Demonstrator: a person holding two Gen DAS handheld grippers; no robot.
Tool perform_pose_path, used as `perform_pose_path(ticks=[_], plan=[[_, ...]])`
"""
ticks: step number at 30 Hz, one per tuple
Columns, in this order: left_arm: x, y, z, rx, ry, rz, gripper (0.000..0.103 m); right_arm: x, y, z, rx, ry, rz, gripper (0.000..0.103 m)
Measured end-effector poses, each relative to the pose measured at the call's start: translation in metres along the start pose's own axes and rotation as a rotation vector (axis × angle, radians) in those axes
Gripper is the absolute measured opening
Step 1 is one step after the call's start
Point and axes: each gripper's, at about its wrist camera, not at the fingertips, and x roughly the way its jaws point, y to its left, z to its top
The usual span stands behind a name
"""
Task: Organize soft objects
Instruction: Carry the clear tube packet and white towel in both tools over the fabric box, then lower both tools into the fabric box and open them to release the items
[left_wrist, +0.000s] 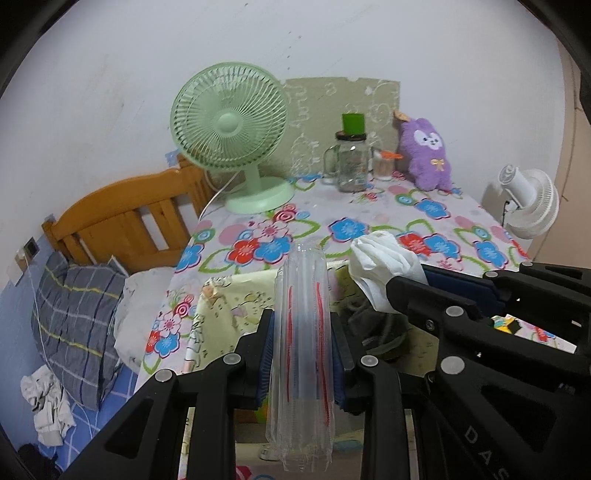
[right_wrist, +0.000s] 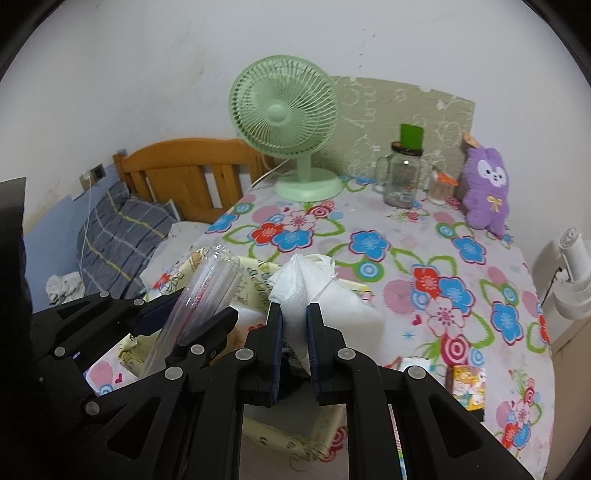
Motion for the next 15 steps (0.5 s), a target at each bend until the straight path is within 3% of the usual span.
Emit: perform_pose_path(ticks=[10, 15], plan=[[0.024, 0.022, -0.004, -0.023, 0.055, 0.042, 0.029, 0.029, 0.016, 0.004, -0.011, 0.051, 0.065, 0.015], [0.035, 0.029, -0.007, -0.032, 0.082, 0.054, 0.039, 0.044, 0.022, 0.005, -0.015, 0.087, 0.085, 0.015]])
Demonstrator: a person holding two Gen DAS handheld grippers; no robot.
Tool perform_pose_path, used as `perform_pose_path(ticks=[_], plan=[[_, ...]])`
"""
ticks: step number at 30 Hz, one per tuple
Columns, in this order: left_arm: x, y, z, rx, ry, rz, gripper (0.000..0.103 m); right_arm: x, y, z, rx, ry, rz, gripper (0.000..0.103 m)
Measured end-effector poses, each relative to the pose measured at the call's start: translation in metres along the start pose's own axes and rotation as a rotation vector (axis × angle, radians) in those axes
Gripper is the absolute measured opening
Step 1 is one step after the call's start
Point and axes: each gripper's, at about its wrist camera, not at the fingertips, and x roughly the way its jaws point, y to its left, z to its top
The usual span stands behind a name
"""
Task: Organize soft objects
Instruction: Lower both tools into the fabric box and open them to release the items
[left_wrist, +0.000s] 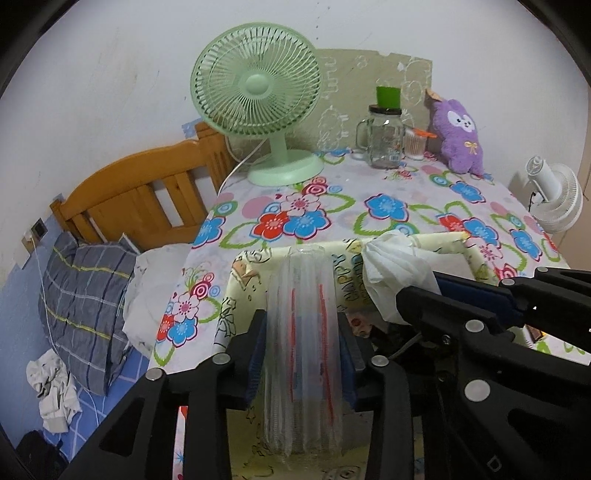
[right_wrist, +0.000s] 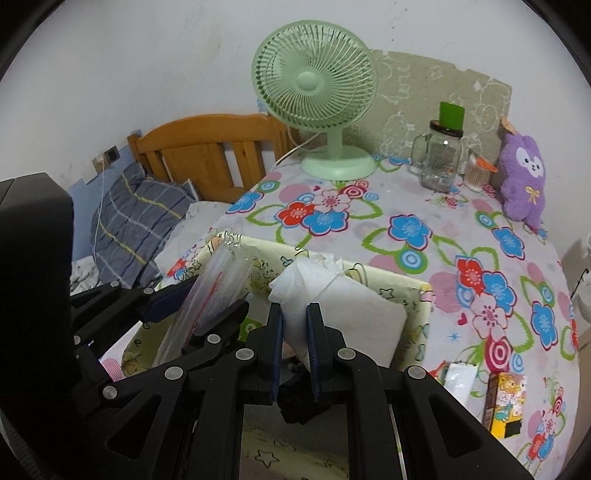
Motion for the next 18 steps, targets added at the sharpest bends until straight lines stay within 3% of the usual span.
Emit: perform_pose_path(ticks=[2, 4, 9, 13, 15, 18], plan=[[0.004, 0.003, 0.0, -0.006, 0.015, 0.009, 0.046, 0.005, 0.001, 0.001, -0.001, 0.01, 0.009, 0.015], [0.005, 0.006, -0.001, -0.016, 0.026, 0.0, 0.06, 0.01, 0.002, 0.001, -0.002, 0.022, 0.022, 0.015], [0.005, 0.007, -0.002, -0.025, 0.035, -0.015, 0.062, 0.018, 0.001, 0.003, 0.019, 0.044, 0.075, 0.018], [0.005, 0.006, -0.002, -0.026, 0.043, -0.013, 0.065, 0.015, 0.002, 0.002, 0.006, 0.039, 0.056, 0.021], [0.003, 0.005, -0.002, -0.028, 0.046, -0.015, 0.068, 0.012, 0.002, 0.002, 0.0, 0.032, 0.046, 0.025], [-0.005, 0.003, -0.003, -0.031, 0.031, -0.028, 0.078, 0.008, -0.001, 0.002, 0.009, 0.023, 0.033, 0.047]])
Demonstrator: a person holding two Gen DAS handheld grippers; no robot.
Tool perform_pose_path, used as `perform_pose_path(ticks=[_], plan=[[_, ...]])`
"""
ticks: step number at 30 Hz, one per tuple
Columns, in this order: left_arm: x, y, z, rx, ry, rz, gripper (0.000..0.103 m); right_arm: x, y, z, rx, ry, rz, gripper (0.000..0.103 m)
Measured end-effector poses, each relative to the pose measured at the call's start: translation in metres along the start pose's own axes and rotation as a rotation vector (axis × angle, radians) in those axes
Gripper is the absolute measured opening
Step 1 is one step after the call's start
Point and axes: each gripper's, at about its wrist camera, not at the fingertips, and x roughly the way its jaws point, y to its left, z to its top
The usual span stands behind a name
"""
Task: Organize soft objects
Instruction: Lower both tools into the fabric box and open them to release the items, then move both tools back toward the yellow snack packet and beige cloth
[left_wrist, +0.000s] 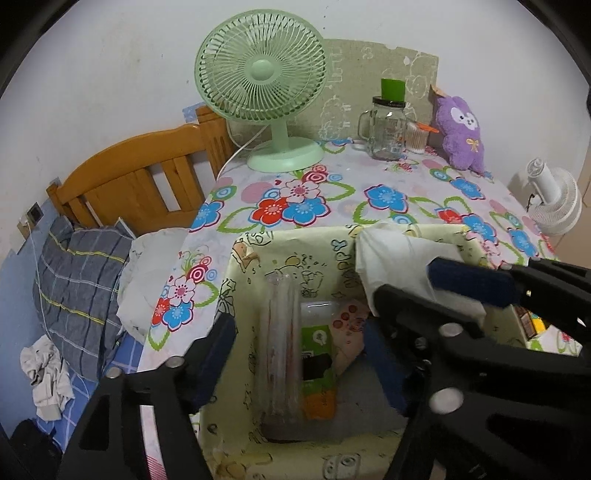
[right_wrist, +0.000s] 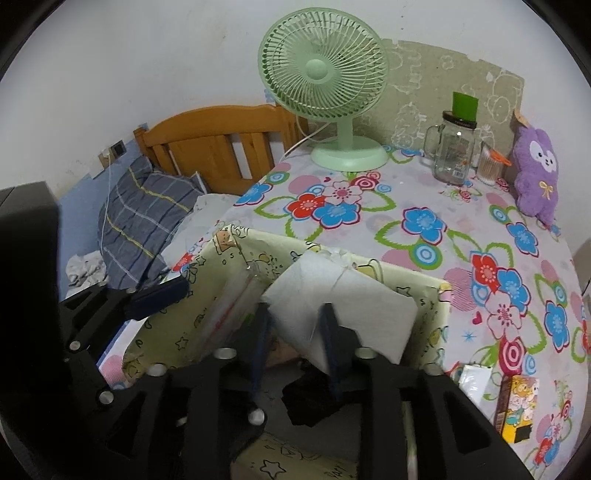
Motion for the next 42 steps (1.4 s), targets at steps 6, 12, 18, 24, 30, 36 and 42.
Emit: perform_pose_path(ticks=[6, 12, 18, 24, 30, 36, 42], plan=[[-0.018, -0.011, 0.001, 0.026, -0.051, 0.005, 0.085, -0.011, -0.011, -0.002, 0.066, -0.012, 0.017, 0.071], [-0.031, -0.021, 0.001, 0.039, -0.079, -0.004, 0.086, -0.028, -0.015, -0.006, 0.068, -0.043, -0.003, 0.076], [-0.043, -0.036, 0.001, 0.052, -0.103, -0.02, 0.087, -0.047, -0.022, -0.011, 0.084, -0.072, -0.029, 0.079], [-0.053, -0.052, 0.002, 0.06, -0.123, -0.042, 0.091, -0.065, -0.034, -0.019, 0.108, -0.1, -0.064, 0.082], [-0.062, -0.07, 0.003, 0.076, -0.147, -0.056, 0.092, -0.082, -0.047, -0.027, 0.133, -0.124, -0.099, 0.086], [-0.072, -0.089, 0.003, 0.09, -0.166, -0.087, 0.092, -0.098, -0.061, -0.035, 0.158, -0.148, -0.126, 0.089], [-0.079, -0.108, 0.003, 0.102, -0.18, -0.124, 0.092, -0.115, -0.075, -0.044, 0.175, -0.175, -0.17, 0.095]])
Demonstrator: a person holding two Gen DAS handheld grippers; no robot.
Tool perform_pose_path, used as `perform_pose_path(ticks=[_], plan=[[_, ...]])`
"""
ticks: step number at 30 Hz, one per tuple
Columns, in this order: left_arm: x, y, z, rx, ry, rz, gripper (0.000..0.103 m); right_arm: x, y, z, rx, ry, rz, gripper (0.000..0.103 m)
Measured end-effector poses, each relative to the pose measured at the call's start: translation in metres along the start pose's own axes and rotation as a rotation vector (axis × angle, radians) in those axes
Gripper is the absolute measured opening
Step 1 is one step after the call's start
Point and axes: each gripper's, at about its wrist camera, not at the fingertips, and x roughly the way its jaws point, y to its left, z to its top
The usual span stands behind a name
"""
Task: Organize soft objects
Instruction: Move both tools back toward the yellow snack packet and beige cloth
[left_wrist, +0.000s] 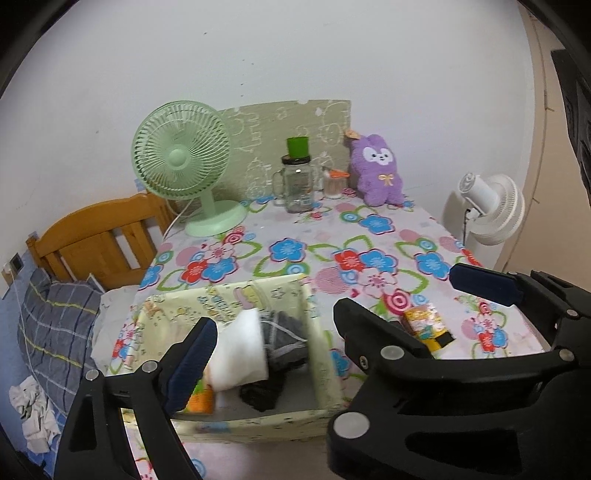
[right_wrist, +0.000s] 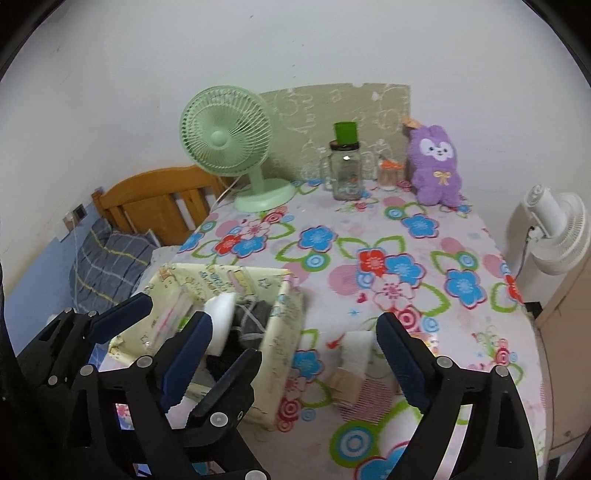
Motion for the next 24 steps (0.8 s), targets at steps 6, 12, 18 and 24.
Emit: perform_pose_path(ticks=[6, 12, 18, 24], plan=[[-0.001, -0.019, 0.002, 0.007, 0.001, -0.03, 0.092, -0.014, -0.019, -0.004, 0.02, -0.034, -0.051, 0.098], [-0.004, -0.037, 0.001, 0.033, -0.02, -0.045, 0.092, -0.023, -0.036, -0.01, 0.036, -0.045, -0.085, 0.099], [-0.003, -0.056, -0.003, 0.051, -0.041, -0.067, 0.092, -0.029, -0.052, -0.018, 0.054, -0.051, -0.089, 0.099], [0.003, -0.074, -0.007, 0.034, -0.036, -0.107, 0.092, -0.033, -0.071, -0.028, 0.076, -0.062, -0.105, 0.099]])
